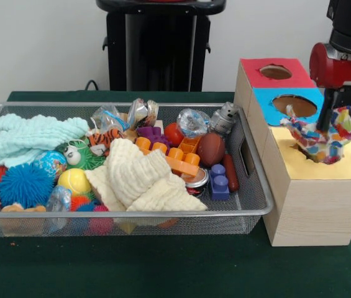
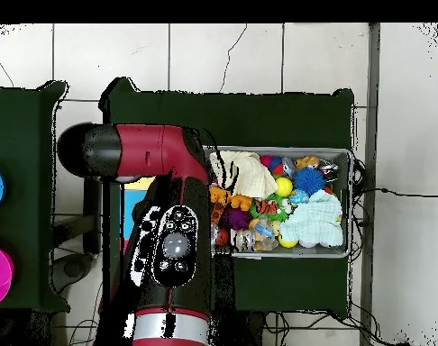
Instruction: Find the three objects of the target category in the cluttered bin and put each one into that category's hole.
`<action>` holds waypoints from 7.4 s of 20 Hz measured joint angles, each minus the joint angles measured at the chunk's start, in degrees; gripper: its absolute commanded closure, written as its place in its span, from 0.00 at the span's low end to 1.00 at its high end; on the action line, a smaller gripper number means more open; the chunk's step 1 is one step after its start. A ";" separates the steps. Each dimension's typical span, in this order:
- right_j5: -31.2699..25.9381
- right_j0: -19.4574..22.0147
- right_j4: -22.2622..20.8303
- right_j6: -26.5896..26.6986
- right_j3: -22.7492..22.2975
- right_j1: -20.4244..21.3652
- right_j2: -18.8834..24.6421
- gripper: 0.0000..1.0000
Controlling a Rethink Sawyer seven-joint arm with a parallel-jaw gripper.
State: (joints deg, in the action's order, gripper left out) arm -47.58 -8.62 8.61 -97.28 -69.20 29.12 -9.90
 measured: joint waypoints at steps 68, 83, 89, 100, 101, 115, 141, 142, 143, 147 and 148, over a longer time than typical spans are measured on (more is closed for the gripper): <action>-1.95 0.00 -0.57 0.00 2.30 0.03 0.00 0.00; -3.48 0.00 -0.59 0.00 4.03 0.50 -0.01 0.00; -3.48 0.00 -0.59 0.00 4.03 0.50 -0.01 0.00; -3.48 0.00 -0.70 0.00 4.03 0.50 -0.01 1.00; -3.48 0.00 -0.77 0.00 4.03 0.50 -0.01 1.00; -0.13 0.08 -1.32 0.00 4.03 0.47 -0.01 1.00; 13.38 1.10 -4.85 0.00 2.72 0.02 0.00 1.00; 14.63 1.30 -4.90 0.00 2.37 0.03 0.00 1.00; 15.14 1.38 -4.93 0.00 2.15 0.04 0.00 1.00; 16.83 1.61 -5.09 0.00 0.69 0.04 0.00 1.00; 16.93 1.61 -5.10 0.00 0.47 0.05 0.00 1.00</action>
State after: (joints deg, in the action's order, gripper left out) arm -30.66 -7.02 3.51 -97.28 -68.73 29.17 -9.90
